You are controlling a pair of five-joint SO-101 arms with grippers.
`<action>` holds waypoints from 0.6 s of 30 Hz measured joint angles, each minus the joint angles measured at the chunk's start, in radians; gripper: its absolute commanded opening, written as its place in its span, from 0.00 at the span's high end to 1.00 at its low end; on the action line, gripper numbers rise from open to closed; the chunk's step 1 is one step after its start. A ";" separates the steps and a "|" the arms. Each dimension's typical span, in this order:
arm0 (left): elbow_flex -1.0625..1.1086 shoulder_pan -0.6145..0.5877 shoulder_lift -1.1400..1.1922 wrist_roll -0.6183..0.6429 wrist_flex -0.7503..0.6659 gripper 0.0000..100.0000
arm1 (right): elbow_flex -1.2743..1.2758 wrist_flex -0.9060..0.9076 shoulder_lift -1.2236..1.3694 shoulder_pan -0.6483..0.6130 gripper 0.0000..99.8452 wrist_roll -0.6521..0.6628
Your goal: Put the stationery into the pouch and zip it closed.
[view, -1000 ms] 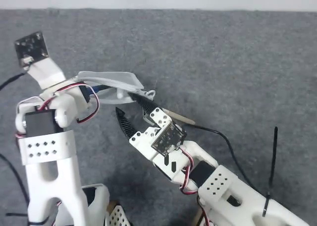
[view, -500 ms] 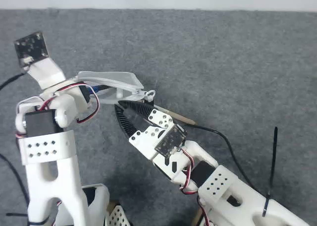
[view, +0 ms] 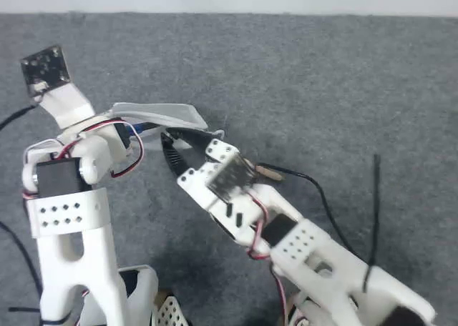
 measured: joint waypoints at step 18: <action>0.041 -0.051 0.002 0.000 -0.028 0.99 | -0.247 0.727 -0.140 0.103 0.98 -0.002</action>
